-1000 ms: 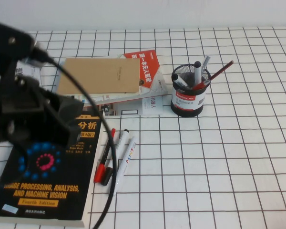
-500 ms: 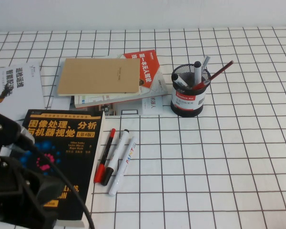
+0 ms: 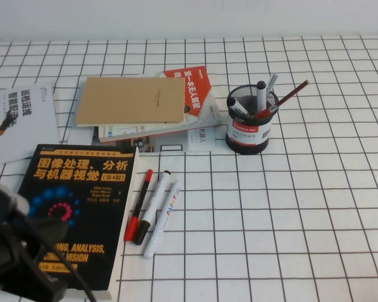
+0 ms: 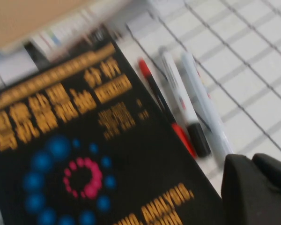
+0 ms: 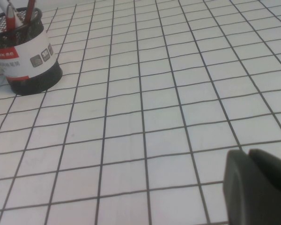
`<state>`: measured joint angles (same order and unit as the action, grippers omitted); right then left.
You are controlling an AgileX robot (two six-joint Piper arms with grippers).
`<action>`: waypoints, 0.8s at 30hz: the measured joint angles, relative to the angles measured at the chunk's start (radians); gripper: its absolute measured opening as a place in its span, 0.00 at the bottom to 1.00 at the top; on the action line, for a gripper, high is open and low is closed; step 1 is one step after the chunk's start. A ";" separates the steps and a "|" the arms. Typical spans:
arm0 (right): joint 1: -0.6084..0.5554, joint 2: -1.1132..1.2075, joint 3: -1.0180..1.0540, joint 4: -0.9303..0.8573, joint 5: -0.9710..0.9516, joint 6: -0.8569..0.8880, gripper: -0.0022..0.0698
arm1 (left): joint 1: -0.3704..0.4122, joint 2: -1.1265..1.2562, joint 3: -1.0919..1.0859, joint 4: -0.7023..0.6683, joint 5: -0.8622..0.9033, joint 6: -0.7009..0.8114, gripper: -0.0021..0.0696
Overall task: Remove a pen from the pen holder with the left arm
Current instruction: 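Take a marker out of the pen holder and lay it on the table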
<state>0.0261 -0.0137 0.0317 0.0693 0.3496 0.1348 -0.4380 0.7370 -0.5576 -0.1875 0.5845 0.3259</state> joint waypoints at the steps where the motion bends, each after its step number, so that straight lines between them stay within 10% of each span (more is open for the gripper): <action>1: 0.000 0.000 0.000 0.000 0.000 0.000 0.01 | 0.000 -0.032 0.043 -0.002 -0.086 0.002 0.03; 10: 0.000 0.000 0.000 0.000 0.000 0.000 0.01 | 0.000 -0.376 0.517 -0.010 -0.714 0.011 0.03; 24: 0.000 0.000 0.000 0.000 0.000 0.000 0.01 | 0.309 -0.718 0.583 0.206 -0.342 -0.229 0.03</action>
<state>0.0261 -0.0137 0.0317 0.0693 0.3496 0.1348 -0.1291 0.0189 0.0253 0.0184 0.2424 0.0968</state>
